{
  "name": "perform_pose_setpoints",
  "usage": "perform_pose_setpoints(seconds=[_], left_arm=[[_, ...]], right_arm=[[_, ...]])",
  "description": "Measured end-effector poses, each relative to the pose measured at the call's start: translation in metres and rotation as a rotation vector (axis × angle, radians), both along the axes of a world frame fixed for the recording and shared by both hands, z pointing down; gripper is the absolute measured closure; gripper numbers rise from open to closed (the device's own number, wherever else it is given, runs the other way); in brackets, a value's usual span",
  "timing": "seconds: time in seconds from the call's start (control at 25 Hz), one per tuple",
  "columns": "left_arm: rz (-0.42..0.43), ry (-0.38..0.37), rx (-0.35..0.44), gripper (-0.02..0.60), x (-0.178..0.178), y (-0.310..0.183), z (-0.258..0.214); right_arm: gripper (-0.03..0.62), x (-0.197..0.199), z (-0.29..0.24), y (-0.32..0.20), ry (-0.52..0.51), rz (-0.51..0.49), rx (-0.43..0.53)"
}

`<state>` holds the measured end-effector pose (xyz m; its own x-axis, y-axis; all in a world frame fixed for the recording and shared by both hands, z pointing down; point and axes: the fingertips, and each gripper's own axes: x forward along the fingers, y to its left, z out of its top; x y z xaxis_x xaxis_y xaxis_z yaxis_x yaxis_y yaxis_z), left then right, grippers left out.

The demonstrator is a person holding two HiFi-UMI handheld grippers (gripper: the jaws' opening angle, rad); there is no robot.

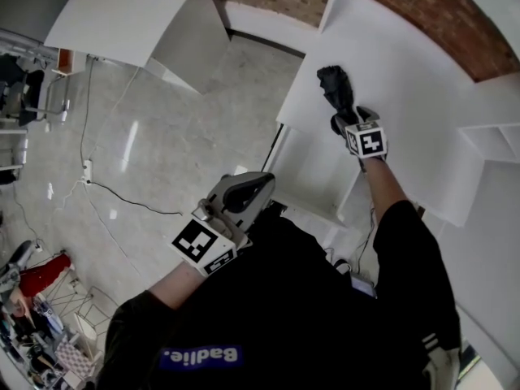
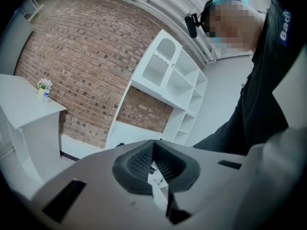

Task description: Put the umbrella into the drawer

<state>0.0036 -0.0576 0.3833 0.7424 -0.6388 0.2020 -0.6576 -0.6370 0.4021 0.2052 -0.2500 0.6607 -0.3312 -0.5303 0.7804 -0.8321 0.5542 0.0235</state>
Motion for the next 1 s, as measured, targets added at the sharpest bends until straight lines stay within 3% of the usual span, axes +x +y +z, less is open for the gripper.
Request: perform_pose_setpoints(seconds=[0.48,1.0], left_arm=[[-0.08,-0.074,-0.015,0.58,-0.03,0.013,-0.003],[-0.066,-0.096,-0.021,0.58,-0.03,0.028,-0.003]], right_arm=[[0.307,-0.006,0.04,-0.025,0.038,0.031,-0.043],[0.314,-0.009,0.05,-0.031,0.011,0.113,-0.028]])
